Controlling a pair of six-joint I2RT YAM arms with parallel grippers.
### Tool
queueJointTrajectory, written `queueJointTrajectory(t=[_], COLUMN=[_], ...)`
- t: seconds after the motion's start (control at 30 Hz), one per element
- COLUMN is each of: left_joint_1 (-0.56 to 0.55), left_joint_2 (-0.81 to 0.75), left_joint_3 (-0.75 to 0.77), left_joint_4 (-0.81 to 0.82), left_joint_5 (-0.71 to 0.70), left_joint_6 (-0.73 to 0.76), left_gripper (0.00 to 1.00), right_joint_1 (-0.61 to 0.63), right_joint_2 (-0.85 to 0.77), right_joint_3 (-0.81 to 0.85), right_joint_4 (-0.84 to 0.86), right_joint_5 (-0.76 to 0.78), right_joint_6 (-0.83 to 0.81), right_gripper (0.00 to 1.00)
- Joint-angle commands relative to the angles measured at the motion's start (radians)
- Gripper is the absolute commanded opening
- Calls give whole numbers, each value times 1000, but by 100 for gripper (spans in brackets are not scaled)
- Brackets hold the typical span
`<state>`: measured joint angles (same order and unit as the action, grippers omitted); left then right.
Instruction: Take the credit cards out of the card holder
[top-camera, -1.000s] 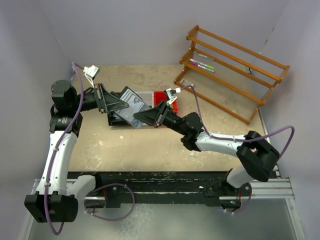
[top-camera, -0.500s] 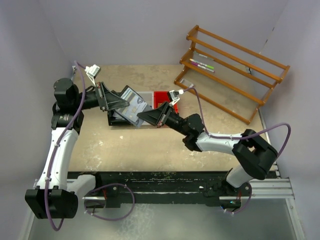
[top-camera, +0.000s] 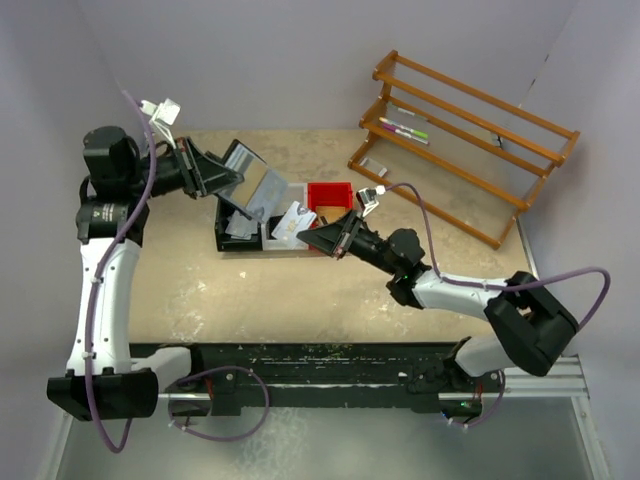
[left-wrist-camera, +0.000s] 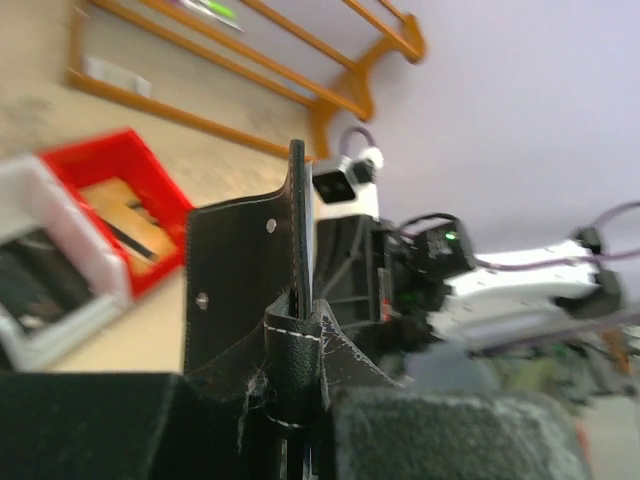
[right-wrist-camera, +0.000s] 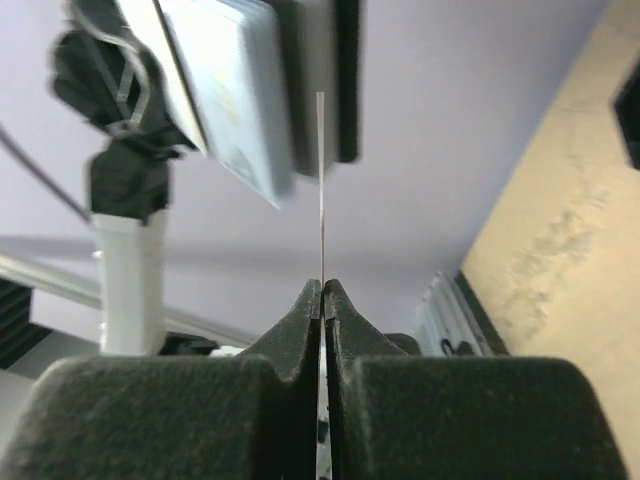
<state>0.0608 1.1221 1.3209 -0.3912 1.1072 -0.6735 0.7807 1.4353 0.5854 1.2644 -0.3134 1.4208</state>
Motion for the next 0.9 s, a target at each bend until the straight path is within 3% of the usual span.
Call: queueJointTrajectory(t=[0.0, 0.1, 0.37, 0.67, 0.87], left_joint_1=[8, 8, 8, 8, 8], left_joint_2=[47, 62, 34, -19, -24], left_joint_3=[187, 223, 273, 237, 262], left_joint_4=[-327, -391, -486, -580, -645], left_joint_5=[-275, -407, -618, -618, -560], left_joint_6=[392, 506, 733, 810, 802], left_gripper=[3, 4, 5, 3, 2], right_joint_1=[-46, -48, -47, -41, -38], right_joint_2=[-58, -27, 270, 724, 889], right_joint_3=[61, 203, 714, 1202, 1374], right_joint_4=[-297, -589, -1018, -1239, -1268], right_joint_5=[-82, -94, -106, -83, -105], right_joint_6=[-136, -292, -543, -618, -619], right_gripper=[0, 0, 0, 0, 0])
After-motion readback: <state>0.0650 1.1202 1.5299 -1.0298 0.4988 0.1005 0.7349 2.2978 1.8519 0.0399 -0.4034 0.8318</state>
